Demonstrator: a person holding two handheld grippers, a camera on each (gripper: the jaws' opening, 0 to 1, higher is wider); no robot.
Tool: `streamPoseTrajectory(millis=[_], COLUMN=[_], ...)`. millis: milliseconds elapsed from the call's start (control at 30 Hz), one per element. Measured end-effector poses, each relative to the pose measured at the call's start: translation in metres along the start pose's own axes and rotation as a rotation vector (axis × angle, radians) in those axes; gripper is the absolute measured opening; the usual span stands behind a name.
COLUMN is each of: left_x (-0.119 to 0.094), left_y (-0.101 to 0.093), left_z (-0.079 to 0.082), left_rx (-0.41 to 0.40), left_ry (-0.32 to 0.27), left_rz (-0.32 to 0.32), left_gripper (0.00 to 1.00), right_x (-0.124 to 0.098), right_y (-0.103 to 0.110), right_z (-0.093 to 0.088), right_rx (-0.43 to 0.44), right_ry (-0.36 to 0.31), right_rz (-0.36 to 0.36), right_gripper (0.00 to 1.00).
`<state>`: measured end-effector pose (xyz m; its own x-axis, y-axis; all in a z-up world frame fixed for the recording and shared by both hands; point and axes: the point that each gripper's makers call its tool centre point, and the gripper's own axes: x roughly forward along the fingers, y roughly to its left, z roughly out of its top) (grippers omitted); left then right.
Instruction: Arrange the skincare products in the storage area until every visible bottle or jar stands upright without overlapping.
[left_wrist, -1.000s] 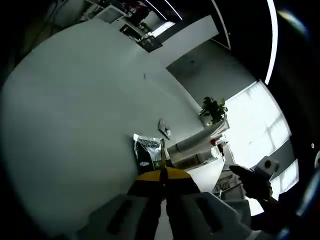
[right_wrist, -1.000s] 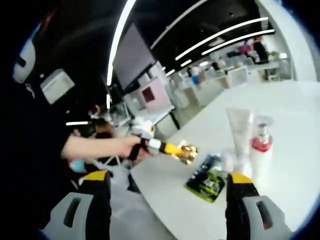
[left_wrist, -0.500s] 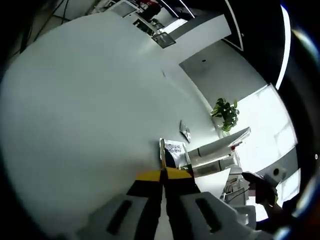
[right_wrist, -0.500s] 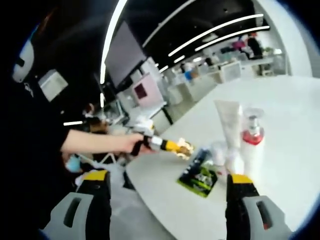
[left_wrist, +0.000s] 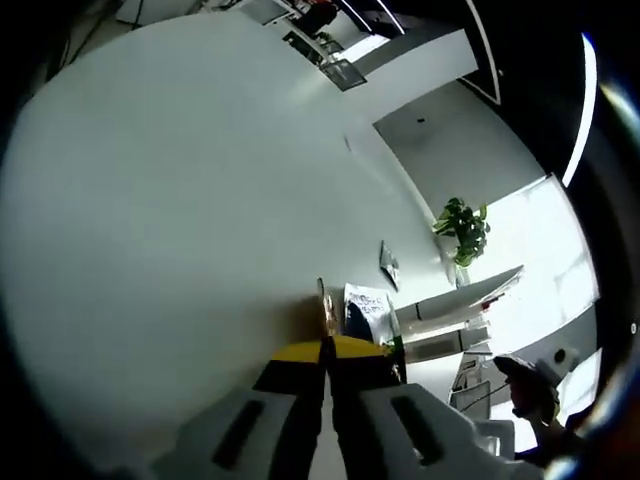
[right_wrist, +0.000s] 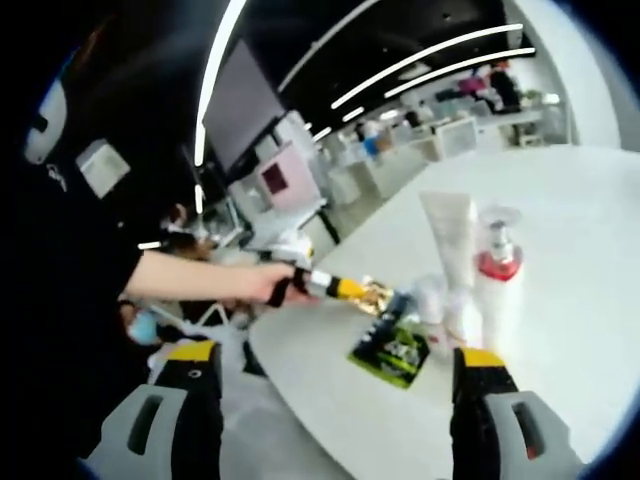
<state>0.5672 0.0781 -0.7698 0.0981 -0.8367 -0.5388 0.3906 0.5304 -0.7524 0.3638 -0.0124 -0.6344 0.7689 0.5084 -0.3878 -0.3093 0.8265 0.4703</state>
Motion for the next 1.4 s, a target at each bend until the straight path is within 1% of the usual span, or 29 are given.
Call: streamPoseTrajectory(millis=[133,167,400,600,867,967,1233,1333,1400], left_x=[0.002,0.002,0.003,0.004,0.003,0.004,0.003,0.004,0.004], left_y=[0.003,0.005,0.008,0.011,0.009,0.01,0.007,0.005,0.007], left_z=[0.002,0.001,0.001,0.002,0.004,0.004,0.002,-0.002,-0.004], left_rx=[0.0,-0.001,0.036,0.131,0.293,0.305,0.377,0.416,0.444], left_ry=[-0.001,0.005,0.03,0.06,0.095,0.104,0.127,0.153,0.166], left_rz=[0.017,0.03,0.05,0.095,0.138,0.143,0.17,0.174,0.189], left_gripper=[0.0,0.0,0.01,0.03,0.07,0.09,0.13,0.14,0.15], right_x=[0.001,0.001,0.003,0.003,0.003,0.004,0.003,0.003,0.003], right_y=[-0.001,-0.001,-0.001,-0.002,-0.001,-0.001,-0.001,-0.001,0.0], right_z=[-0.001,-0.001,-0.001,-0.001,-0.001,-0.002,-0.002,-0.002,-0.002], right_rx=[0.002,0.002,0.003,0.005,0.007,0.006,0.011,0.01,0.01], right_ry=[0.003,0.004,0.004,0.005,0.002,0.003,-0.001,-0.002,-0.002], right_rz=[-0.001,0.0,0.006,0.004,0.007,0.008,0.008,0.008,0.01], right_gripper=[0.98,0.98,0.98,0.97,0.97,0.97,0.97,0.97,0.97])
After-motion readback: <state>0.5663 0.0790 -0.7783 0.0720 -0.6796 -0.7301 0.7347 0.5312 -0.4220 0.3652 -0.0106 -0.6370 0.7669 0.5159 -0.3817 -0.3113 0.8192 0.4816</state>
